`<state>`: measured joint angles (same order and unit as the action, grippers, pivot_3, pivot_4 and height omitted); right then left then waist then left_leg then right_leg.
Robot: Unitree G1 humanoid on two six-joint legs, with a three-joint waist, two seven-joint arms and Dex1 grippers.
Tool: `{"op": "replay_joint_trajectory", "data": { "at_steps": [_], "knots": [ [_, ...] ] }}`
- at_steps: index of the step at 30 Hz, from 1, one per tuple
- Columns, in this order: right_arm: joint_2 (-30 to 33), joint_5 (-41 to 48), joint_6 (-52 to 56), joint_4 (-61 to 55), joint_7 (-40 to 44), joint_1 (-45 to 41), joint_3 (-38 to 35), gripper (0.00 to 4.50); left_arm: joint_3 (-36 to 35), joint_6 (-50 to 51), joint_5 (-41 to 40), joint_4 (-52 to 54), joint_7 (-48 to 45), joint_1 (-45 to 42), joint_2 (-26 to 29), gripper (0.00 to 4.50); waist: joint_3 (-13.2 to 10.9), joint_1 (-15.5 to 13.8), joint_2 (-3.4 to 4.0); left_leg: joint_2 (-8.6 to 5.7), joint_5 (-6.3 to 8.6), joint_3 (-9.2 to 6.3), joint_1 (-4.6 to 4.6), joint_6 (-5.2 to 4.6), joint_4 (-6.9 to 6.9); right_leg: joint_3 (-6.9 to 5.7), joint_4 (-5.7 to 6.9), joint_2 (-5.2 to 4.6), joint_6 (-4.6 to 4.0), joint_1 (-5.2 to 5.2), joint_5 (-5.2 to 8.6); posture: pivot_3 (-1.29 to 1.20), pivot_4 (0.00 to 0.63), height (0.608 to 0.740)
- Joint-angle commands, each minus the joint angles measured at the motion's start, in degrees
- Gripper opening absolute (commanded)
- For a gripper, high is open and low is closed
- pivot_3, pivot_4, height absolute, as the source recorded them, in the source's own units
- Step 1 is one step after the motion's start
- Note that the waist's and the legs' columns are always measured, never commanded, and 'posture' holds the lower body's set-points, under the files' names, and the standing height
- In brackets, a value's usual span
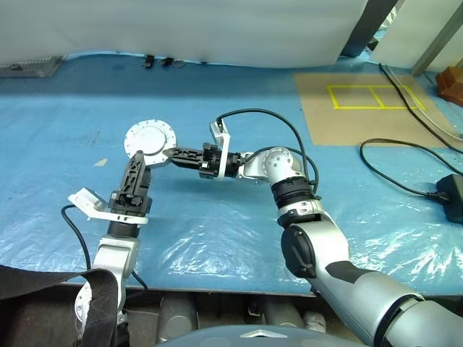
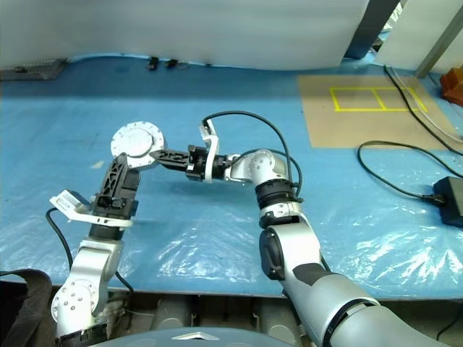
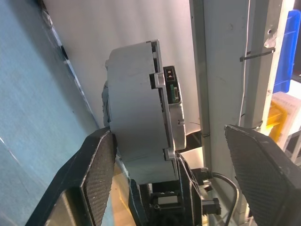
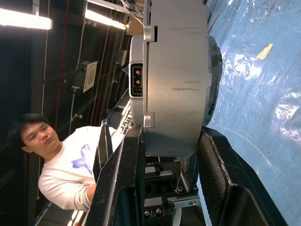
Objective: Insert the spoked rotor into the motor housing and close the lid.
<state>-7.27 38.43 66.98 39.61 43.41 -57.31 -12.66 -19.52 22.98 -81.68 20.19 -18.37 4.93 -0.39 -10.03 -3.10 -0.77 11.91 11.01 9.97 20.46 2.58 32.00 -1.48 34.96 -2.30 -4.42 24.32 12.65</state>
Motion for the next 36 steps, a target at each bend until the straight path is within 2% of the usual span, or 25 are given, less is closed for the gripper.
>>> {"op": "replay_joint_trajectory", "data": {
  "at_steps": [1, 10, 13, 15, 16, 21, 28, 29, 32, 36],
  "knots": [
    [-2.4, 5.0, 2.8, -6.2, 5.3, 0.8, 1.6, 1.23, -1.2, -2.8, 3.3, -2.1, 0.8, -3.6, 0.6, 3.74, 0.0, -0.1, 0.0, 0.0, 0.0, -0.01, 0.01, 0.0, 0.04, 0.0, 0.02, 0.0, 0.0, 0.0, 0.0, 0.0, 0.15, 0.74],
    [-2.0, 5.8, 4.5, -10.1, 7.0, 2.6, 4.5, 1.23, 0.0, -1.0, 3.4, -3.9, 1.5, -6.6, 0.7, 3.74, 0.0, 0.0, 0.0, 0.01, 0.0, -0.04, 0.06, 0.01, 0.17, -0.01, 0.1, -0.01, 0.05, 0.0, -0.03, 0.0, 0.15, 0.74],
    [-2.0, 5.4, 4.0, -9.8, 6.5, 2.5, 4.5, 1.23, 0.4, 0.7, 2.1, -3.6, 1.0, -6.5, 1.1, 3.22, 0.0, 0.0, 0.0, 0.01, 0.0, -0.05, 0.06, 0.01, 0.23, -0.02, 0.17, -0.01, 0.04, 0.0, -0.03, 0.0, 0.15, 0.74],
    [-1.9, 5.0, 3.5, -9.6, 6.4, 2.6, 4.8, 1.23, 0.6, 1.5, 1.6, -3.2, 0.7, -6.1, 1.4, 2.6, 0.0, 0.0, 0.0, 0.01, 0.0, -0.05, 0.05, 0.01, 0.26, -0.01, 0.21, -0.01, 0.02, 0.0, -0.02, 0.0, 0.15, 0.74],
    [-1.8, 4.8, 3.3, -9.5, 6.4, 2.6, 5.0, 1.23, 0.6, 1.6, 1.6, -3.1, 0.8, -5.9, 1.5, 2.53, 0.0, 0.0, 0.0, 0.01, 0.0, -0.05, 0.05, 0.01, 0.26, -0.01, 0.23, -0.01, 0.02, 0.0, -0.02, 0.0, 0.15, 0.74],
    [-1.9, 4.2, 1.3, -8.7, 5.2, 2.2, 4.5, 1.23, -0.1, 0.5, 1.2, -2.6, 3.2, -5.2, 0.6, 2.53, 0.0, -0.1, 0.0, 0.01, 0.0, -0.06, 0.05, 0.01, 0.3, -0.01, 0.26, -0.01, 0.02, 0.0, -0.01, 0.0, 0.15, 0.74],
    [-2.2, 2.6, -6.9, -2.1, -1.9, -0.7, 0.8, 1.23, -5.1, -4.6, -7.5, -2.1, 4.3, -8.2, -4.0, 2.53, 0.0, -0.2, -0.01, 0.01, 0.0, -0.07, 0.06, 0.01, 0.33, -0.01, 0.3, -0.02, 0.01, 0.0, -0.01, 0.0, 0.15, 0.74],
    [-2.1, 2.2, -8.2, -1.7, -2.3, -0.8, 1.1, 1.92, -6.0, -5.9, -7.8, -2.9, 4.5, -9.2, -4.6, 2.53, 0.0, -0.1, -0.02, 0.01, 0.0, -0.07, 0.07, 0.01, 0.35, -0.01, 0.32, -0.02, 0.01, 0.01, -0.01, 0.0, 0.15, 0.74],
    [-2.5, 0.4, -13.5, -0.1, -4.7, -1.6, 1.5, 2.76, -8.0, -10.7, -4.1, -6.6, 3.6, -12.3, -4.9, 2.53, 0.0, 0.1, -0.04, 0.04, 0.01, -0.08, 0.05, 0.02, 0.38, -0.01, 0.35, 0.01, -0.01, 0.01, -0.02, 0.0, 0.15, 0.74],
    [-2.6, -0.7, -16.7, -0.2, -5.1, -2.1, 2.3, 2.76, -11.7, -18.1, 0.3, -13.9, 4.0, -18.1, -4.7, 2.53, 0.0, 0.0, -0.07, -0.01, 0.0, -0.08, 0.07, 0.01, 0.38, -0.01, 0.32, -0.04, 0.0, 0.0, -0.03, 0.0, 0.15, 0.74]
  ]
}}
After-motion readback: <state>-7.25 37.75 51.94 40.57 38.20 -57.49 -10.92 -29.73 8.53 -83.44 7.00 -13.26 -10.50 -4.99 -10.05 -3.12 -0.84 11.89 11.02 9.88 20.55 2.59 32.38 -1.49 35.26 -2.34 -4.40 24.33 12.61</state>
